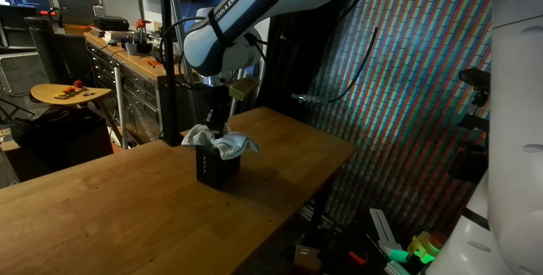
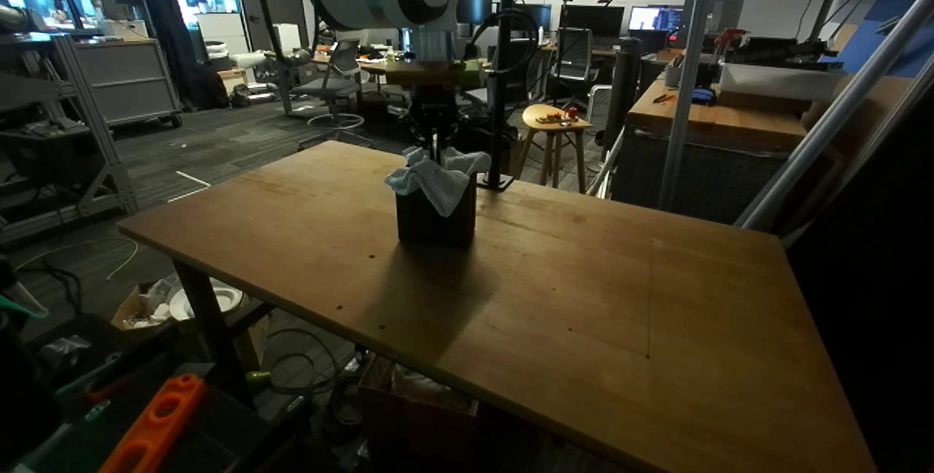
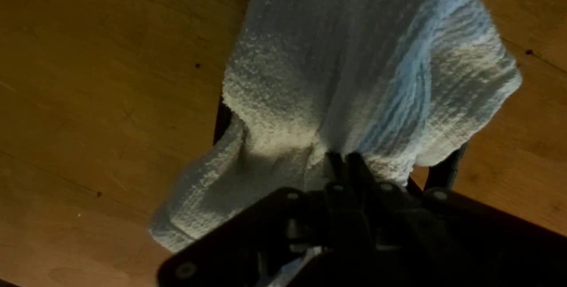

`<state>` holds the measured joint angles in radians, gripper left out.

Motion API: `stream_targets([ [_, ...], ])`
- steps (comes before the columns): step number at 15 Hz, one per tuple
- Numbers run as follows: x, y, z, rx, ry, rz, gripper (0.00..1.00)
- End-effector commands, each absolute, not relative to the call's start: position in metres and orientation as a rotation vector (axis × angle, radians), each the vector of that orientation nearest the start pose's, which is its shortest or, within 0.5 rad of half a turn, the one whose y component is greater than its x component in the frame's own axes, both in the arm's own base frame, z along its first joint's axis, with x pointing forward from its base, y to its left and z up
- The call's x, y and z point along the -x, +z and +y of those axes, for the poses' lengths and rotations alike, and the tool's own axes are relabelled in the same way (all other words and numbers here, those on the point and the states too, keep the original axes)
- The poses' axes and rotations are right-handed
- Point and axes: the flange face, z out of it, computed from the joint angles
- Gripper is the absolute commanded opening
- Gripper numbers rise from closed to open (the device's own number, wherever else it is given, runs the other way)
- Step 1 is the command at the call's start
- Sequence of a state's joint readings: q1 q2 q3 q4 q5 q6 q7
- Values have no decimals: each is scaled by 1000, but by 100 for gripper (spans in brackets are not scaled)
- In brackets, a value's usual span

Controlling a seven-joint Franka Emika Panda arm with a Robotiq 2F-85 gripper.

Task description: Put the towel in the box

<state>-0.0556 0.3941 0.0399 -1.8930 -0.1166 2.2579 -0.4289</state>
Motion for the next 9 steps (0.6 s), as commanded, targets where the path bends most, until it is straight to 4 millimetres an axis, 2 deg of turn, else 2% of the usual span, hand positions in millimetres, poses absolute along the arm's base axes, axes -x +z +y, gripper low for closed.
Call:
stream_targets([
  [1,-636,259,-18,3077,67,-764,9],
  [6,-629,204,0,2973,134,-752,9],
  [9,-622,190,10,2916,166,-759,9],
])
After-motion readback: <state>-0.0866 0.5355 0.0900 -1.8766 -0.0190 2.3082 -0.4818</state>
